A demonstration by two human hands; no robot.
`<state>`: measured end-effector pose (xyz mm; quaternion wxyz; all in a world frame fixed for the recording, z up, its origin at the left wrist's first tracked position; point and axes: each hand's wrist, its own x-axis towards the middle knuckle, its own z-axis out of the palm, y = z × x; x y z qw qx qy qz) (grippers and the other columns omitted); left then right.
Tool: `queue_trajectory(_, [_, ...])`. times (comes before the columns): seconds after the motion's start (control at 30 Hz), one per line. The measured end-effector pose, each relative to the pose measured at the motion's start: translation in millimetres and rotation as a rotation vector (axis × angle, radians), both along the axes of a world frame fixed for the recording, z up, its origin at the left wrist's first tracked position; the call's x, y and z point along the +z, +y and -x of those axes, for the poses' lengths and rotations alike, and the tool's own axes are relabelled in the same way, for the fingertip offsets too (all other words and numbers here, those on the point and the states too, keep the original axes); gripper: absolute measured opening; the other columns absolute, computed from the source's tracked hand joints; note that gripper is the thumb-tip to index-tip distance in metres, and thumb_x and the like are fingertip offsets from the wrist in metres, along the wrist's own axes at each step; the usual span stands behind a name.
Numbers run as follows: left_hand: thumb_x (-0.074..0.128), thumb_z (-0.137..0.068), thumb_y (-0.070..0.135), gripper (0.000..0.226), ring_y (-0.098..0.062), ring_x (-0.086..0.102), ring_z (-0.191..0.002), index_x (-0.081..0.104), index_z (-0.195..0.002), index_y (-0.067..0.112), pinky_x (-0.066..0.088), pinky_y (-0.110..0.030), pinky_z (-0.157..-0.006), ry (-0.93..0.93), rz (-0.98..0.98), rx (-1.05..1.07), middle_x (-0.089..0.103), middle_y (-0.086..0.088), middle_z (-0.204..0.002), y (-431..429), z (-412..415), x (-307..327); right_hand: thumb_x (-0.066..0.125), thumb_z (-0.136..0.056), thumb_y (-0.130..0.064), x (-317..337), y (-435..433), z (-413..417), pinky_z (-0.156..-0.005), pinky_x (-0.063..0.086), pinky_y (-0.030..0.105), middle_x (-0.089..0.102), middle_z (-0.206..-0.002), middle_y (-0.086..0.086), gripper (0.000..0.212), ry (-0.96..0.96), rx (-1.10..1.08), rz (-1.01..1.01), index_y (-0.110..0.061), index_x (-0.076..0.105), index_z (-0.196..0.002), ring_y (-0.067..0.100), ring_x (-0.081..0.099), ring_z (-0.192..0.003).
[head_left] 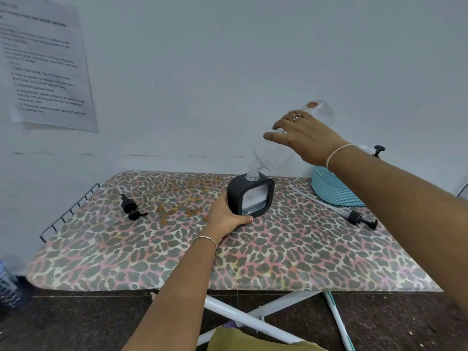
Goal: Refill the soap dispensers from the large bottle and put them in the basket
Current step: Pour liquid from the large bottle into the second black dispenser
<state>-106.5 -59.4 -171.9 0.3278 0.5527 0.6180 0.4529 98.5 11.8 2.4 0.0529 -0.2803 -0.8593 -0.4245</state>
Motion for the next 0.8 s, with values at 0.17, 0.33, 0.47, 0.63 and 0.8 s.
queue_trajectory(0.17, [0.092, -0.057, 0.014, 0.078, -0.016, 0.058, -0.111, 0.054, -0.124, 0.020, 0.046, -0.028, -0.094, 0.014, -0.004, -0.003, 0.063, 0.004, -0.120, 0, 0, 0, 0.068, -0.073, 0.004, -26, -6, -15, -0.098, 0.039, 0.040, 0.055, -0.126, 0.010, 0.077, 0.238, -0.150, 0.240, -0.021, 0.041, -0.142, 0.031, 0.049, -0.118])
queue_trajectory(0.33, [0.091, -0.057, 0.013, 0.078, -0.012, 0.058, -0.107, 0.054, -0.125, 0.021, 0.044, -0.023, -0.088, 0.010, -0.011, 0.006, 0.063, 0.007, -0.116, -2, -1, 1, 0.071, -0.074, -0.015, -56, -8, -35, -0.095, 0.043, 0.042, 0.056, -0.126, 0.006, 0.073, 0.620, -0.242, 0.542, -0.024, 0.039, -0.140, 0.030, 0.050, -0.117])
queue_trajectory(0.47, [0.091, -0.057, 0.012, 0.077, -0.010, 0.057, -0.102, 0.055, -0.125, 0.020, 0.044, -0.023, -0.088, 0.002, -0.003, 0.012, 0.063, 0.006, -0.116, -2, -1, 2, 0.076, -0.071, -0.034, -74, -12, -49, -0.088, 0.047, 0.042, 0.059, -0.124, 0.001, 0.072, 0.940, -0.293, 0.599, -0.023, 0.042, -0.134, 0.029, 0.054, -0.112])
queue_trajectory(0.63, [0.091, -0.057, 0.011, 0.076, -0.010, 0.058, -0.100, 0.055, -0.123, 0.020, 0.047, -0.025, -0.088, -0.005, 0.008, 0.026, 0.062, 0.010, -0.107, -1, -3, 2, 0.083, -0.067, -0.040, -101, -13, -61, -0.081, 0.045, 0.032, 0.059, -0.111, 0.001, 0.065, 1.319, -0.300, 0.627, -0.014, 0.051, -0.117, 0.021, 0.056, -0.100])
queue_trajectory(0.8, [0.092, -0.056, 0.013, 0.079, -0.015, 0.059, -0.104, 0.054, -0.125, 0.018, 0.051, -0.039, -0.094, 0.005, 0.023, 0.047, 0.060, 0.008, -0.109, -1, -4, 3, 0.087, -0.064, -0.036, -126, -17, -60, -0.082, 0.048, 0.030, 0.057, -0.102, -0.002, 0.063, 1.628, -0.283, 0.613, -0.013, 0.052, -0.112, 0.017, 0.057, -0.095])
